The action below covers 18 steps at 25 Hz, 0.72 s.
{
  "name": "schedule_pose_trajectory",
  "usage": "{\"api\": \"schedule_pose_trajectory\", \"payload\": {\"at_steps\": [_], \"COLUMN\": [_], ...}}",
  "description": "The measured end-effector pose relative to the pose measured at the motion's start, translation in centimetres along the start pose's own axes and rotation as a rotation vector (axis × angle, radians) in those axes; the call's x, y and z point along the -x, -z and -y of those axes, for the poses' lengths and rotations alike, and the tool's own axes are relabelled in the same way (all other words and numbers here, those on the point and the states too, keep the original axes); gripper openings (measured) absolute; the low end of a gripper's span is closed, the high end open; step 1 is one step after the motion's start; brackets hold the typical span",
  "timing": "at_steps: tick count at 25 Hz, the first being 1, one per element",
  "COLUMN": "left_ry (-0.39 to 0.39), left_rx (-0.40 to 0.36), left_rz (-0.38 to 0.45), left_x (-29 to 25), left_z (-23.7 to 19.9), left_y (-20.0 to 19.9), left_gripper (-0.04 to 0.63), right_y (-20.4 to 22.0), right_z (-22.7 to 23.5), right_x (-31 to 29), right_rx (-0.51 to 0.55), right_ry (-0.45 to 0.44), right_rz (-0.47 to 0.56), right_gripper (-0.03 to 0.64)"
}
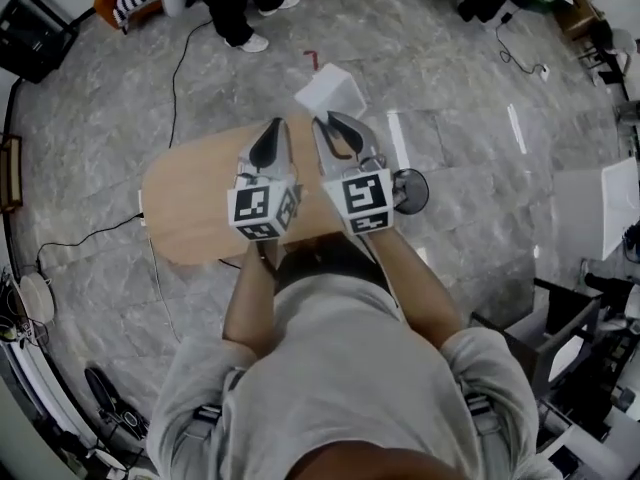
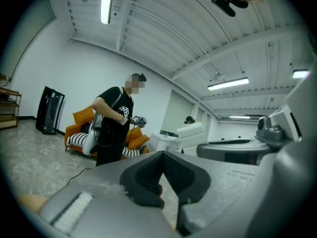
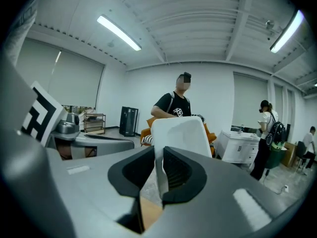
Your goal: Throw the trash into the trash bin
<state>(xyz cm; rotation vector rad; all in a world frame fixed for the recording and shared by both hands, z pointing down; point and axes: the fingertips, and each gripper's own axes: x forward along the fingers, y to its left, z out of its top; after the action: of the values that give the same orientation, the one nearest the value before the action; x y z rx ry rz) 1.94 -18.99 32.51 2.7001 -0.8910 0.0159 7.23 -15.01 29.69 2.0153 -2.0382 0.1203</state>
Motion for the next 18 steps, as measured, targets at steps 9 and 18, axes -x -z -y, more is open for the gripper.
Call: {"api": "schedule_pose_trajectory", "payload": {"at_steps": [9, 18], "left_ry": [0.191, 0.266], "left_rx": [-0.043, -0.076], "left_rz": [-0.049, -0.099], "left_x": [-2.2, -4.6], "left_z": [11.2, 24.7], "left_y": [2.4, 7.2], "left_gripper": [0.018, 0.018], "right_y": [2.3, 7.0], "right_z": [6.7, 16.1], "right_x": [7.9, 18.0], "right_rx": [-0.041, -0.091], "right_ry": [0.167, 0.247], "right_rz": [0.004, 0.012], "right_gripper": [0.063, 0.063]}}
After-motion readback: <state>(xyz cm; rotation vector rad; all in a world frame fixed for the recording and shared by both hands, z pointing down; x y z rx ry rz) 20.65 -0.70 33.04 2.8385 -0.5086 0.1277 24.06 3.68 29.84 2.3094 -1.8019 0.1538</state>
